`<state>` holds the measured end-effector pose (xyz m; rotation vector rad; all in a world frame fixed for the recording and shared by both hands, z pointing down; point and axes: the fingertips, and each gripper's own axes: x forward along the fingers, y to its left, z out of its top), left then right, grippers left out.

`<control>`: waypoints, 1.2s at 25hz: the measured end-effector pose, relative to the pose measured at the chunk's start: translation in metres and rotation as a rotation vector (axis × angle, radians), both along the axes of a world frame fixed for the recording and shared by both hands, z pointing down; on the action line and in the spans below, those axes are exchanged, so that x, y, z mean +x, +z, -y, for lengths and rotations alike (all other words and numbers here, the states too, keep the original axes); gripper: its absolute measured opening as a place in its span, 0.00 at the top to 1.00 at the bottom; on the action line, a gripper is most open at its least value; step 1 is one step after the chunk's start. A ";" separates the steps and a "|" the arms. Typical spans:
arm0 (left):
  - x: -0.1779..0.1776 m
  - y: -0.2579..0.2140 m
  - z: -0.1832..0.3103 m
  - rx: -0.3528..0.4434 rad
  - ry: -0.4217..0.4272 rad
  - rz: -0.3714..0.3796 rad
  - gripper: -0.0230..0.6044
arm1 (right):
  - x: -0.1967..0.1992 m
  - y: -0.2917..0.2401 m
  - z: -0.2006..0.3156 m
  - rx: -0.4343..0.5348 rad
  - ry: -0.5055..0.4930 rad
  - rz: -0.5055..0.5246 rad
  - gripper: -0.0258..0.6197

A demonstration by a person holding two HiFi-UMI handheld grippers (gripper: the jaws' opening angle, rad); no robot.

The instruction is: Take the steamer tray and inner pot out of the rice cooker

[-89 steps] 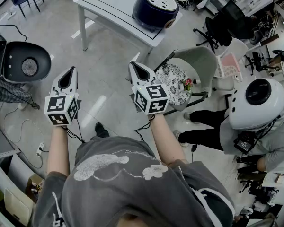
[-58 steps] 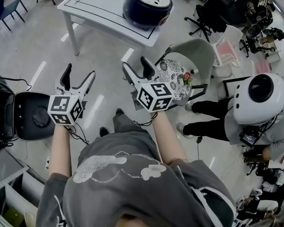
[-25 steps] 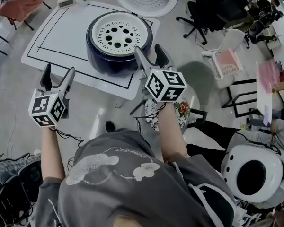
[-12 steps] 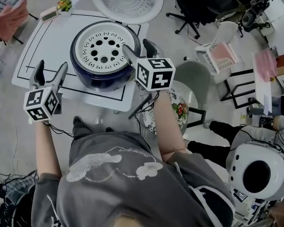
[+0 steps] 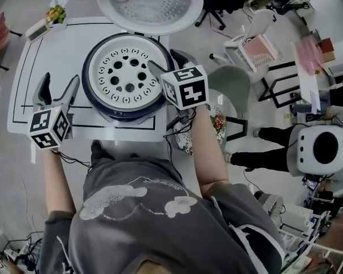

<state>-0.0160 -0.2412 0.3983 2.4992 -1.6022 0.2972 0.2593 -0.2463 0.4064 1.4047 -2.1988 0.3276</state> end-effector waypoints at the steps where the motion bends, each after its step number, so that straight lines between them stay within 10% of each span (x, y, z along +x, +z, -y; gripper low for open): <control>1: 0.000 0.001 0.005 -0.001 0.013 -0.002 0.31 | 0.000 0.005 0.000 -0.019 0.001 -0.032 0.47; 14: 0.010 0.019 0.046 -0.040 0.175 0.003 0.31 | 0.009 0.031 0.004 -0.155 0.071 -0.286 0.50; 30: 0.009 0.017 0.059 -0.046 0.251 0.005 0.31 | 0.010 -0.002 0.004 -0.109 0.185 -0.230 0.80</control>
